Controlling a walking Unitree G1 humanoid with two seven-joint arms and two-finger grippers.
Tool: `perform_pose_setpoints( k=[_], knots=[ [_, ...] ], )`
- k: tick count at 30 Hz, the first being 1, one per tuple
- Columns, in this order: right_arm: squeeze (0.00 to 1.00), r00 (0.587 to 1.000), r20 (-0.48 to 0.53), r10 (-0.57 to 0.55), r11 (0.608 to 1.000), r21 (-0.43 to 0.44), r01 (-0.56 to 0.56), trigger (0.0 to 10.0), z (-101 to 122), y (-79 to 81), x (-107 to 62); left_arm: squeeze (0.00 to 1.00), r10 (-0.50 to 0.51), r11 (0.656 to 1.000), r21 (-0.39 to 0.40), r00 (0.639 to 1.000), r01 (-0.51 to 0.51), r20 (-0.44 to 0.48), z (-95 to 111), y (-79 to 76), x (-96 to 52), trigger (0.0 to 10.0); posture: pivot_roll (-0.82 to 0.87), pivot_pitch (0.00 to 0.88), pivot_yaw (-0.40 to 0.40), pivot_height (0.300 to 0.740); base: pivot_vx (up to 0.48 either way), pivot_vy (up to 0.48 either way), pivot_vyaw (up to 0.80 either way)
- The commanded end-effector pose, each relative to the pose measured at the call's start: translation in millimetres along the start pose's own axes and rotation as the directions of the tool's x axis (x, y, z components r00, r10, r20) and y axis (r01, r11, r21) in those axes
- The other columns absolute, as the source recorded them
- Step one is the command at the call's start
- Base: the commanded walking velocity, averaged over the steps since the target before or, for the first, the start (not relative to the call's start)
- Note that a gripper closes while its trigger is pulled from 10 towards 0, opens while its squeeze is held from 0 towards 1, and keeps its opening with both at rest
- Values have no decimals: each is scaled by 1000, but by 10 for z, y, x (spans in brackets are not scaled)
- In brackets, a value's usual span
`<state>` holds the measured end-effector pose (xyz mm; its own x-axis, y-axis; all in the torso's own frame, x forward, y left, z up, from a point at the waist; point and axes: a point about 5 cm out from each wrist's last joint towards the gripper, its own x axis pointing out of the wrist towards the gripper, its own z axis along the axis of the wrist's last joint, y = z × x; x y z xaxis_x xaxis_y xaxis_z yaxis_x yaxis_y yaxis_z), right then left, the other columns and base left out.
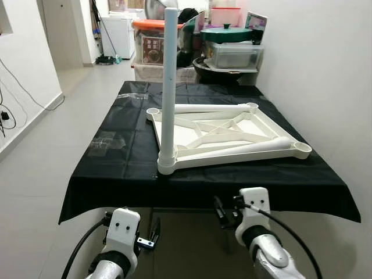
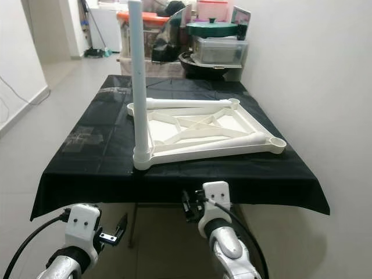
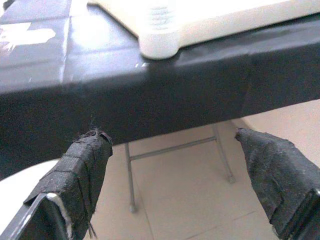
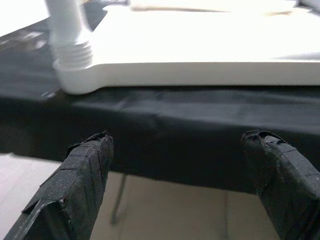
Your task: Building children table
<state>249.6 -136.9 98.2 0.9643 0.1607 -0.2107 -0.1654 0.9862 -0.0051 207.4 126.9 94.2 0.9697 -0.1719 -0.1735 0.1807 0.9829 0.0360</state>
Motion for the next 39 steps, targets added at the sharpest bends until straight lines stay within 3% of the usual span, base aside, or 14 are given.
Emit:
perform_pose_setpoints(
  k=[1, 20, 28, 39],
  knots=[
    [0, 1000, 2, -4, 1000, -3, 4, 10000, -15, -8, 27, 0, 5, 1000, -4, 1000, -5, -10, -37, 19, 20, 10000, 27, 0, -36, 740, 0, 0, 0],
    [0, 1000, -22, -2, 999, -37, 1, 10000, -98, 13, 275, 0, -22, 999, 45, 1000, 22, -10, -95, 32, 273, 10000, -11, 0, -5, 740, -296, 0, 0],
    [0, 1000, -8, -21, 997, -74, 21, 10000, -78, 10, 427, 0, -29, 996, 84, 1000, 29, 1, -80, 58, 451, 10000, -21, 0, 3, 740, 0, 0, 0],
    [0, 1000, 22, -21, 997, -79, 23, 10000, -56, 9, 493, 0, -34, 995, 95, 998, 30, 48, -8, 42, 551, 10000, -27, 0, -8, 740, 0, 0, 0]
  ],
)
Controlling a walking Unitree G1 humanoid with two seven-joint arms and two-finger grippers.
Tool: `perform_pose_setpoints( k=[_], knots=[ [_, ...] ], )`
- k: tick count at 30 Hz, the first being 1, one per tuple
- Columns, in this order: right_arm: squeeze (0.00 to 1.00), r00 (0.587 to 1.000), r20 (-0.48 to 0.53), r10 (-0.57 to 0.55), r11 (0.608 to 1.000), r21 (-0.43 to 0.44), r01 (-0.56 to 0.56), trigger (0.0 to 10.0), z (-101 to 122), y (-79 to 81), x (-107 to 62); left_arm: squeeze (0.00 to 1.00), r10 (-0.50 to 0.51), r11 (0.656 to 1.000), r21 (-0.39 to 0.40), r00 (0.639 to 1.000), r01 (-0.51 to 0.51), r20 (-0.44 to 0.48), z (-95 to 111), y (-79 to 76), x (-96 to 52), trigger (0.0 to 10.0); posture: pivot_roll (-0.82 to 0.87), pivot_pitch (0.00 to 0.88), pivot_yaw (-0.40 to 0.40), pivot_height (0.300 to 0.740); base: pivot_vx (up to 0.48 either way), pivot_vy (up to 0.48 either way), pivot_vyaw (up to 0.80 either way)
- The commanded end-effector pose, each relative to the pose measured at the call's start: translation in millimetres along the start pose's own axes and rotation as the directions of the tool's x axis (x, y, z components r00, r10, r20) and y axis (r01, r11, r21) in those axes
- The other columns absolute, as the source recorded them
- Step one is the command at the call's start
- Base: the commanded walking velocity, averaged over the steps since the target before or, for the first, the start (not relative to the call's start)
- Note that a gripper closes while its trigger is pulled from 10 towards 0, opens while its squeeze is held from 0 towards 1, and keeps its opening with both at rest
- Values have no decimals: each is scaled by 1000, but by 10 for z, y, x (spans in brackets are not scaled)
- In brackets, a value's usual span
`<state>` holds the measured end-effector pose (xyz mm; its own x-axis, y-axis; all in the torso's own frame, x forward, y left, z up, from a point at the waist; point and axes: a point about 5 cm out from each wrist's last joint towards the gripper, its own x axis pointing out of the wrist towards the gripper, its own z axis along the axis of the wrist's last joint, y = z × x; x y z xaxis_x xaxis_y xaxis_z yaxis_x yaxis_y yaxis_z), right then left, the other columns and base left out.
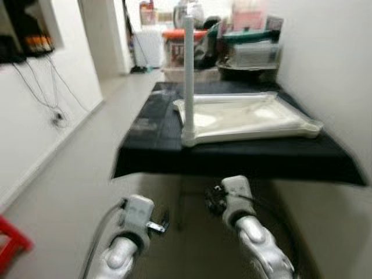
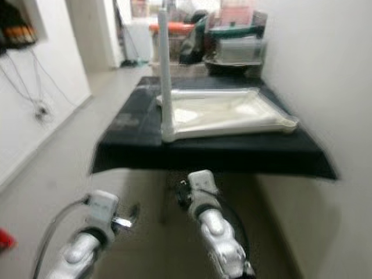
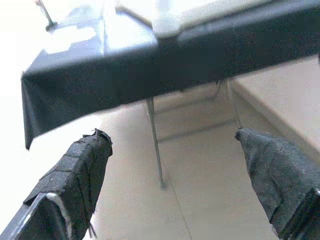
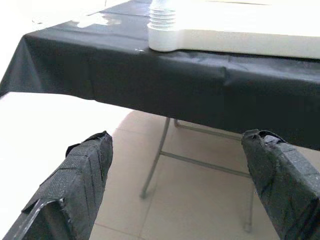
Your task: Building children table
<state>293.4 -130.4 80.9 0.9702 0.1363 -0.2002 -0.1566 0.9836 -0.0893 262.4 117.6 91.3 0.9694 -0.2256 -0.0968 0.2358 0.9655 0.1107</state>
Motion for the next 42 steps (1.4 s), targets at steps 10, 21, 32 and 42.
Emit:
perform_pose_setpoints(
  k=[10, 21, 32, 42],
  knots=[
    [0, 1000, 27, -5, 1000, -2, 5, 10000, 13, 3, 81, 0, 14, 1000, 9, 1000, -14, -23, -106, 31, 48, 10000, -22, 0, -24, 740, 0, 0, 0],
    [0, 998, 58, 0, 1000, 16, -1, 10000, 46, 37, 75, 0, 19, 1000, 15, 1000, -19, -12, -109, 53, 48, 10000, -23, 0, 4, 740, 0, 0, 0],
    [0, 992, 106, 75, 997, -21, -73, 10000, 107, 110, 60, 0, 123, 992, -23, 992, -123, 17, -82, 149, 43, 10000, -17, 0, -19, 740, 0, 0, -291],
    [0, 992, 95, 85, 996, -18, -84, 10000, 64, 101, 51, 0, 128, 992, -16, 992, -127, 23, -91, 133, 22, 10000, -12, 0, -22, 740, 110, 0, 0]
  ],
)
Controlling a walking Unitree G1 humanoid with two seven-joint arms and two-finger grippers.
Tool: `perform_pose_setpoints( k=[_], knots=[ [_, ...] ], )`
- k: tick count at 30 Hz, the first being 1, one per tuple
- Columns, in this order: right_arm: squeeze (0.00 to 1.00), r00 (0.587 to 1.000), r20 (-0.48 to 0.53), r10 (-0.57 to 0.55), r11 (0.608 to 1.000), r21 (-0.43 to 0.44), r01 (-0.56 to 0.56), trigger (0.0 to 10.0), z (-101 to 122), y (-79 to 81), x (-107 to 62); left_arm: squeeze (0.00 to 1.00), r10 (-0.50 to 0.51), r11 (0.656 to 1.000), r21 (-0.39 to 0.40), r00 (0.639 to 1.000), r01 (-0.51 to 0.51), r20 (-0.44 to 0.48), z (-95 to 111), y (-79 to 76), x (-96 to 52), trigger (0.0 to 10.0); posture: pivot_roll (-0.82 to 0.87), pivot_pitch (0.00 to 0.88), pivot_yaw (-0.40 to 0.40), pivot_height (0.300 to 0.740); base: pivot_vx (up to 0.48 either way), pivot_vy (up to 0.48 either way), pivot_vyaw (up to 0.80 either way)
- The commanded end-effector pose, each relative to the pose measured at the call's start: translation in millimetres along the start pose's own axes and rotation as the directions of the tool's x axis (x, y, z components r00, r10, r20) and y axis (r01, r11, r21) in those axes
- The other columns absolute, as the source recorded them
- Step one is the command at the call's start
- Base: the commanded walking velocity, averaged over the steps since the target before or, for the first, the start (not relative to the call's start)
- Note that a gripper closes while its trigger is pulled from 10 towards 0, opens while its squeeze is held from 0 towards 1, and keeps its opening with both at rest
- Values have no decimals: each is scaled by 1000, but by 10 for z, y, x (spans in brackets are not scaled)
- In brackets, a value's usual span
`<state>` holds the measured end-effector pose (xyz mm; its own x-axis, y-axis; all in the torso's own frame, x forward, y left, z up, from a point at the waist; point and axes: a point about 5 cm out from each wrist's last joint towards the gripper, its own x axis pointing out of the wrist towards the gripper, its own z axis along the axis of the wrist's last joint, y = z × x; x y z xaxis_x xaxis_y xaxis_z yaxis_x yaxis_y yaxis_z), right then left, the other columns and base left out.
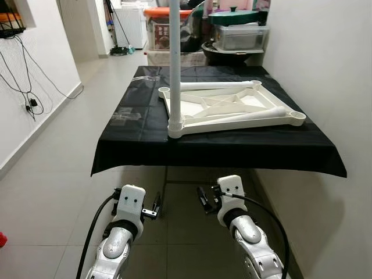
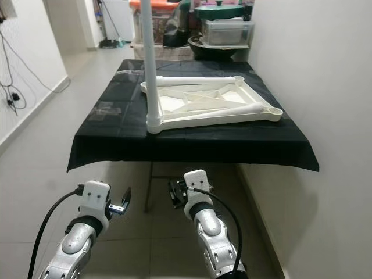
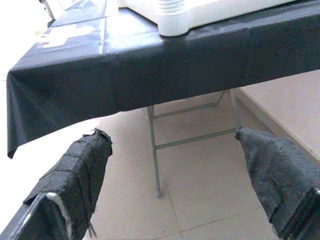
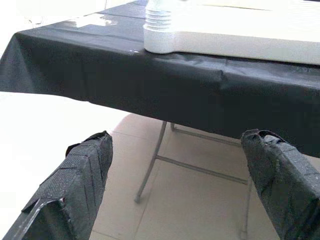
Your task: Building children table
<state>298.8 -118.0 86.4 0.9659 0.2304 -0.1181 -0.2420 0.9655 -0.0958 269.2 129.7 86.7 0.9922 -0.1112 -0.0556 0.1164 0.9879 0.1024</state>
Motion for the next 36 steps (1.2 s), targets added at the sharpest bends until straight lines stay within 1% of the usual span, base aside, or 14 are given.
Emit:
perform_pose_setpoints(
  k=[1, 9, 12, 28, 34, 36],
  knots=[
    [0, 1000, 4, -1, 1000, 8, 1, 10000, -17, -11, -9, 0, 8, 1000, 3, 1000, -8, -3, -35, 7, -25, 10000, -12, 0, -19, 740, 296, 0, 0],
    [0, 1000, -3, 3, 1000, 15, -3, 10000, -32, 3, -15, 0, 15, 1000, 3, 1000, -15, 0, -45, 12, -45, 10000, -12, 0, -15, 740, 300, 0, 0],
    [0, 1000, -9, 10, 1000, 13, -10, 10000, -39, 13, -14, 0, -4, 1000, 3, 1000, 4, 2, -46, -8, -46, 10000, -8, 0, -14, 740, 312, 0, 0],
    [0, 1000, -12, 10, 1000, 26, -9, 10000, -29, -3, -12, 0, -1, 1000, -3, 1000, 1, 2, -41, -13, -49, 10000, -5, 0, -16, 740, 313, 0, 0],
    [0, 1000, -6, -22, 999, 29, 22, 10000, -8, -35, 2, 0, 14, 1000, -7, 1000, -13, 12, -28, 12, -53, 10000, -3, 0, -16, 740, 311, 0, 0],
    [0, 1000, 1, -28, 999, 22, 28, 10000, 8, -46, 11, 0, 44, 999, -17, 999, -44, 18, -15, 56, -69, 10000, -5, 0, -14, 740, 309, 0, 0]
  ],
)
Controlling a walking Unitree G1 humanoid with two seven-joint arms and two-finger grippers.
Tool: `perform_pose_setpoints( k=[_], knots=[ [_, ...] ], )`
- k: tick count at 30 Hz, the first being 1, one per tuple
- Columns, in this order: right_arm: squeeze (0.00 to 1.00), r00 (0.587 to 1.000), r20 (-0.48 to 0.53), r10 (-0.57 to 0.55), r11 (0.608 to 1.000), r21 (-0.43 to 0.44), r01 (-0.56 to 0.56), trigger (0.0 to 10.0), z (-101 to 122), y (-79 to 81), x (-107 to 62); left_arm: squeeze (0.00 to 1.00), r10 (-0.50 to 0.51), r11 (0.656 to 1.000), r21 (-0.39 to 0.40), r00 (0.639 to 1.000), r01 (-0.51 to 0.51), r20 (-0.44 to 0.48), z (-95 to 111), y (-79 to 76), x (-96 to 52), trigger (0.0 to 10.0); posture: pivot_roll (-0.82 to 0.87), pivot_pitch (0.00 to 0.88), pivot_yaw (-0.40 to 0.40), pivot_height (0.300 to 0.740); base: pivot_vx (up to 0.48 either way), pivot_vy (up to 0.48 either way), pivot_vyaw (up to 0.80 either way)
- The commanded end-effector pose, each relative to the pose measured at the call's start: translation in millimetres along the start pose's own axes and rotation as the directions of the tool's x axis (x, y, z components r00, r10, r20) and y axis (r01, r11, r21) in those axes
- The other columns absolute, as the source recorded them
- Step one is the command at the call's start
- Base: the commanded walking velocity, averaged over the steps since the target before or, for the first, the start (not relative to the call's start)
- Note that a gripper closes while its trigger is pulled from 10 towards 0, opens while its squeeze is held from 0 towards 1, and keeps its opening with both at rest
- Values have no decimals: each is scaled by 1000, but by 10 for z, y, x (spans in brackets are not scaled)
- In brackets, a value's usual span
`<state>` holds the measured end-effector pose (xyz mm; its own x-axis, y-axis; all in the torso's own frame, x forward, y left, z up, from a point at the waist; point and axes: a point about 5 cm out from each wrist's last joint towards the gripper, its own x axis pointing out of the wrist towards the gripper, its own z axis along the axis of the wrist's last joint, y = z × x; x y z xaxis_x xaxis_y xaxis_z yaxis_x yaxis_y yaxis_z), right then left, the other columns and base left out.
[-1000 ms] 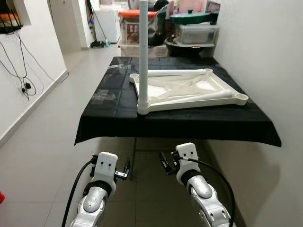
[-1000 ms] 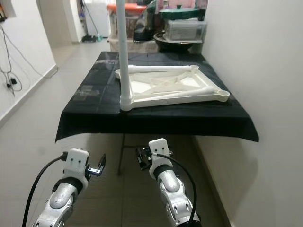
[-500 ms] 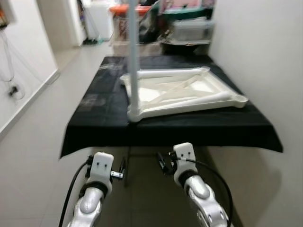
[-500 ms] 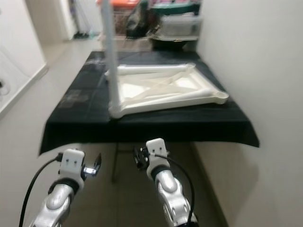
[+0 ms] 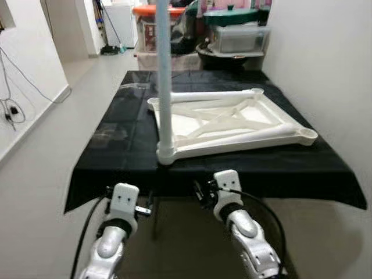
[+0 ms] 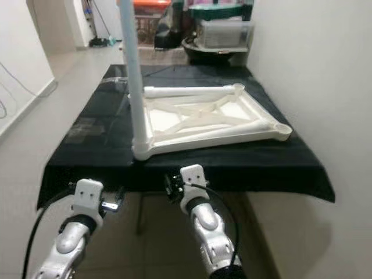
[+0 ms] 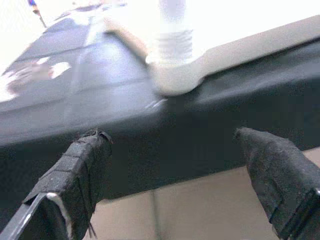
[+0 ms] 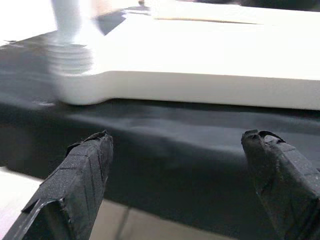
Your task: Building children table
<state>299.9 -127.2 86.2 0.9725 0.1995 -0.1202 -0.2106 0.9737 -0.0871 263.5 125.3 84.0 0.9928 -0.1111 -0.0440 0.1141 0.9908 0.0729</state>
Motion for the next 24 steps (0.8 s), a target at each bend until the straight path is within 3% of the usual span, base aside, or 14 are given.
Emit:
perform_pose_setpoints(
  k=[1, 6, 11, 14, 20, 24],
  knots=[
    [0, 1000, 6, 3, 1000, 9, -3, 10000, 20, 45, 20, 0, 43, 999, 13, 999, -43, 8, 13, 109, -18, 10000, -5, 0, -14, 740, 311, 0, 0],
    [0, 999, 20, -32, 999, 14, 31, 10000, 56, -25, 42, 0, 144, 989, -25, 990, -143, 9, 48, 293, -110, 10000, 2, 0, -16, 740, 311, 0, 0],
    [0, 997, 18, -73, 997, 26, 73, 10000, 63, -112, 60, 0, 254, 967, -15, 967, -253, 18, 88, 447, -228, 10000, 4, 0, -20, 740, 305, 0, 0],
    [0, 995, 20, -100, 995, 30, 99, 10000, 80, -174, 76, 0, 301, 953, -40, 954, -300, 15, 92, 534, -287, 10000, 7, 0, -21, 740, 0, 0, 0],
    [0, 992, 22, -123, 992, 32, 122, 10000, 103, -247, 102, 0, 283, 958, -49, 959, -283, 6, 82, 516, -291, 10000, 10, 0, -25, 740, 0, 0, 0],
    [0, 989, 31, -145, 989, 28, 145, 10000, 143, -327, 138, 0, 218, 975, -40, 976, -217, 13, 90, 378, -267, 10000, 8, 0, -23, 740, 0, 0, 0]
  ],
)
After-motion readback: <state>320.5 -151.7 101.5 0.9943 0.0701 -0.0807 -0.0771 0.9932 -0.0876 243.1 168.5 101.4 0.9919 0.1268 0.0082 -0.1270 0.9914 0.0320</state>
